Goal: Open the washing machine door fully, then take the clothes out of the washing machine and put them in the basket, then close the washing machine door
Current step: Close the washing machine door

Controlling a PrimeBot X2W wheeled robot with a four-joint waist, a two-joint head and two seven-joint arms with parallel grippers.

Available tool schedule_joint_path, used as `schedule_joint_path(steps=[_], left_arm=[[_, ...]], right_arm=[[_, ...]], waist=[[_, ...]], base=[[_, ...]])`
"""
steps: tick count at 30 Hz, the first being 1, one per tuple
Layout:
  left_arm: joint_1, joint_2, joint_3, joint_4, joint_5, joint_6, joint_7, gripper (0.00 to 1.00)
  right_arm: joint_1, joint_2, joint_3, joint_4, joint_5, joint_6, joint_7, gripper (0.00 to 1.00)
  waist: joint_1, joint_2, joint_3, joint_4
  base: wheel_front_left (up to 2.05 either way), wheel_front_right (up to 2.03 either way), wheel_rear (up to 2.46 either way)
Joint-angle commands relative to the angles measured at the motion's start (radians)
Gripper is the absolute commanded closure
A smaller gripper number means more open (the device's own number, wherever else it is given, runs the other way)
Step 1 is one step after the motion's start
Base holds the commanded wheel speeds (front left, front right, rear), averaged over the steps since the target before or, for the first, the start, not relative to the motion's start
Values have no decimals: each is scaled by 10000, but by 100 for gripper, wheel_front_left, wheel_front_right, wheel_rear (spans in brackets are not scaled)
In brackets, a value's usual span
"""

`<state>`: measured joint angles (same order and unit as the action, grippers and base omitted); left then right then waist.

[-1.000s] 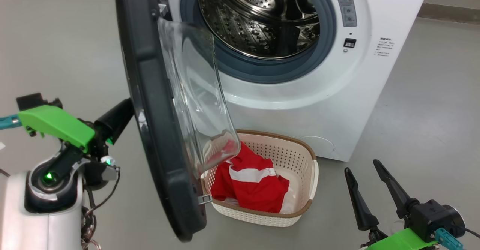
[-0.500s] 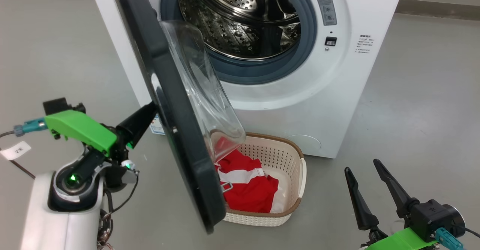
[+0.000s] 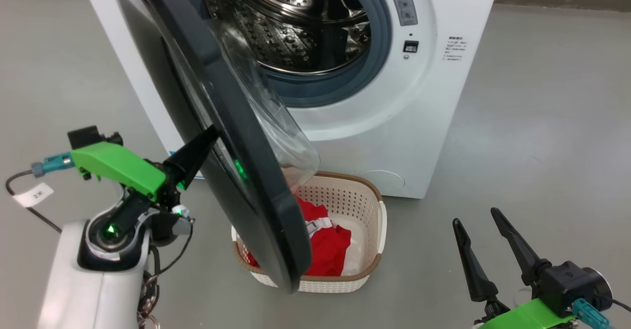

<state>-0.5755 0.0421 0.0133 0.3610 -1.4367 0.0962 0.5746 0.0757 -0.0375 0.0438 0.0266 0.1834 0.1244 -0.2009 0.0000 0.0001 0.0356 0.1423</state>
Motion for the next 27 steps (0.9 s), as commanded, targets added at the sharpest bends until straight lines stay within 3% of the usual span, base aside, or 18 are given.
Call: schedule_joint_path(steps=[1, 27], left_arm=[[-567, 82, 59, -294, -213, -251, -10, 100], [-1604, 88, -215, 318, -539, -909, -750, 100]], right_arm=[[-393, -127, 208, -299, -89, 63, 8, 0], [-776, -127, 222, -310, -143, 63, -39, 0]], waist=[[0, -1, 84, -135], [0, -1, 873, -1413]], base=[[0, 0, 0], [0, 0, 0]])
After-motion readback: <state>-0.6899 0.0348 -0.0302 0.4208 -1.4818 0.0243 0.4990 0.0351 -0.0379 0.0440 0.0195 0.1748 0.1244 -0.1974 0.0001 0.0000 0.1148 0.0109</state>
